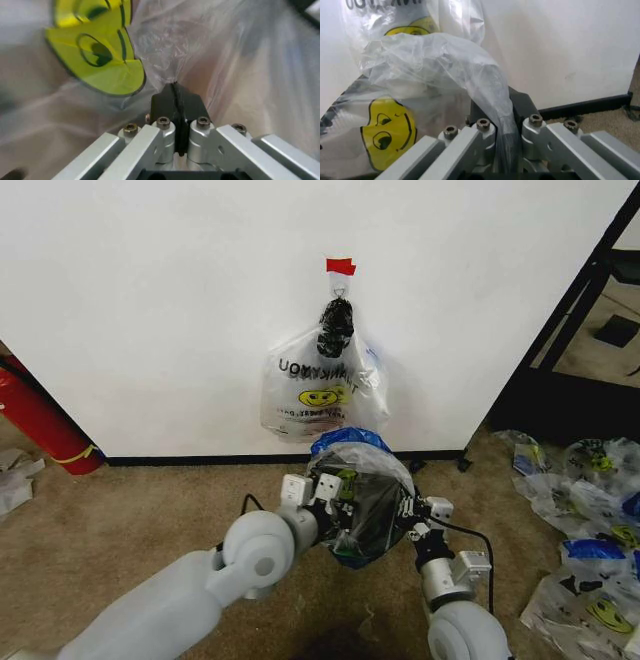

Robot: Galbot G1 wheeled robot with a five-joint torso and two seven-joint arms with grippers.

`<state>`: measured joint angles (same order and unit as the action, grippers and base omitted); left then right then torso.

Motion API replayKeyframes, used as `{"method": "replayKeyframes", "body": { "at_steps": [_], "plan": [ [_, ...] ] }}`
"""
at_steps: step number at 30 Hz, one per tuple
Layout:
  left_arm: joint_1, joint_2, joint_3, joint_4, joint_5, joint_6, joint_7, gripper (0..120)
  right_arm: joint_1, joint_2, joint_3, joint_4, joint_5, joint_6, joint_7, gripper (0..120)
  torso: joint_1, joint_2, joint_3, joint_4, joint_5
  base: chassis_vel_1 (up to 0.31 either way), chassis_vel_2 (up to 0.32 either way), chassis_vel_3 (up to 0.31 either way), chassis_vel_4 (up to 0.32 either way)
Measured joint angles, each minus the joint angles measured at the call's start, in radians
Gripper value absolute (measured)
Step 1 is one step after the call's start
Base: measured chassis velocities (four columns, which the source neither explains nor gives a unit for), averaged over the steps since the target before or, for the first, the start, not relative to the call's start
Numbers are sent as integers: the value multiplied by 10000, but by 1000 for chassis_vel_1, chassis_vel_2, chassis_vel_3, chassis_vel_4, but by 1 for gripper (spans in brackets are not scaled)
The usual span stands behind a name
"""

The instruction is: Pick up the garbage bag from the wall and place it over the trash bin.

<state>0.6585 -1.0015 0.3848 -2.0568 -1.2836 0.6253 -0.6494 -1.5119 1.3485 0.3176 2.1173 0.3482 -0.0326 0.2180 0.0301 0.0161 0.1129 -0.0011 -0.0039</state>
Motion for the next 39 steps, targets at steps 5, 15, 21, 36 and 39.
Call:
{"method": "replayKeyframes", "body": {
  "at_steps": [5, 15, 21, 36, 39],
  "plan": [
    [-93, -262, 235, 439, 195, -7, 43, 0, -19, 30, -39, 34, -34, 9, -15, 1, 0, 0, 0, 1, 0, 0, 0, 0, 0],
    [-661, 140, 1286, 687, 945, 215, 275, 0, -105, 53, -392, -162, -342, 82, -154, 1, 0, 0, 0, 2, -1, 0, 0, 0, 0],
    [-1014, 327, 1320, 543, 965, 180, 393, 0, -92, 93, -421, -174, -354, 101, -155, 1, 0, 0, 0, 1, -2, 0, 0, 0, 0],
    [-1421, 394, 1487, 739, 2680, -120, 1026, 0, 9, 71, -525, -227, -189, 58, -155, 1, 0, 0, -1, 1, -2, 0, 0, 0, 0],
    [-1415, 284, 1631, 954, 3111, -150, 1195, 0, -5, 114, -574, -226, -195, 57, -160, 1, 0, 0, -1, 1, -2, 0, 0, 0, 0]
  ]
}}
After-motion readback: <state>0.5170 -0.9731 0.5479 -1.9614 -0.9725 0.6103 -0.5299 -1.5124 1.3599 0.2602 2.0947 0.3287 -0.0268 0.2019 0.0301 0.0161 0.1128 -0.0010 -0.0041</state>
